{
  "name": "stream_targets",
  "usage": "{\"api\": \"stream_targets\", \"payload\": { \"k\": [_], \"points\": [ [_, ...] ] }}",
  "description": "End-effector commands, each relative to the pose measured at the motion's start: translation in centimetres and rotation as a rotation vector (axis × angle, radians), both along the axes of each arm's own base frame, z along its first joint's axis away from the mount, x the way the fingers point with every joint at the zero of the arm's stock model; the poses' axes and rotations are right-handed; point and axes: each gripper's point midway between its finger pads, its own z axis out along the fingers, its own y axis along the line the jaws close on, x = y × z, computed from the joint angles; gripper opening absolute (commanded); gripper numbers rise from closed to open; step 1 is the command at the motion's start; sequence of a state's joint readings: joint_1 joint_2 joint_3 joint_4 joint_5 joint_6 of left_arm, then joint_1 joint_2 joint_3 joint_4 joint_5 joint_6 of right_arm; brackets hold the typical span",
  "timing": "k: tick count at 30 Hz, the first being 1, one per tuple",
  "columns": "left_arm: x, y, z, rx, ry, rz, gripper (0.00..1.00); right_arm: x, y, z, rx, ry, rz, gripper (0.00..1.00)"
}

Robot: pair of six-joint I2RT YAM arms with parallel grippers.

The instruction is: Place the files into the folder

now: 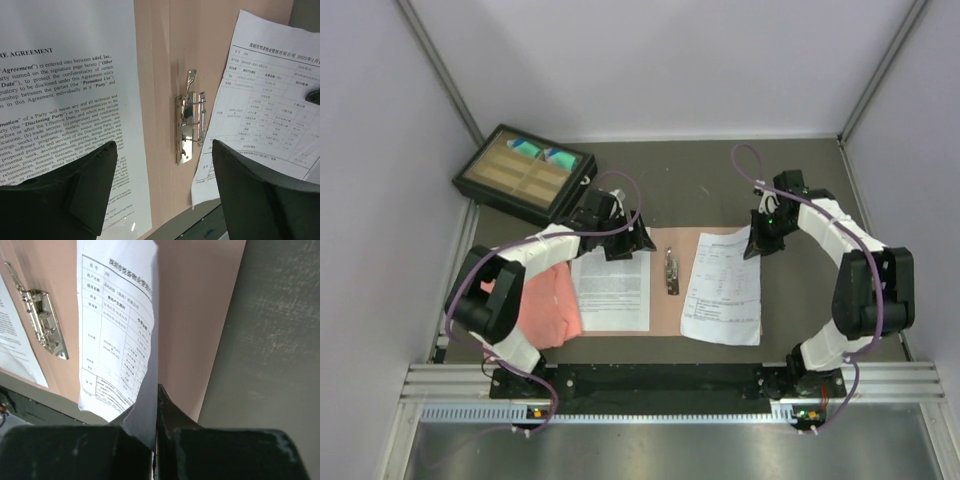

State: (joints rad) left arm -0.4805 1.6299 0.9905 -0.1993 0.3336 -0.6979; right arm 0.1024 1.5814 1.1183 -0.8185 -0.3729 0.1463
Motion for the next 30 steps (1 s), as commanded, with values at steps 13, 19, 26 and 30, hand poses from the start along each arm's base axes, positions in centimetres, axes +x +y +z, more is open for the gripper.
{"api": "stream_targets", "payload": {
  "k": [13,19,26,30],
  "points": [
    [0.5,-0.9,-3.9,-0.035,0.129,0.076,0.77,4.9,2.6,-0.1,0.142,-0.171,0.111,0.0],
    [-0.3,-2.4,-7.0,-0.067,0.249,0.097,0.77,4.6,2.6,0.0,0.151,-0.172,0.099,0.0],
    [0.1,-3.7,-7.5,-0.066,0.264,0.083,0.77,4.4,2.2,0.1,0.22,-0.127,0.058,0.0],
    [0.5,-3.5,-7.1,-0.05,0.243,0.088,0.77,4.1,1.9,-1.0,0.195,-0.082,0.056,0.0]
  ]
}}
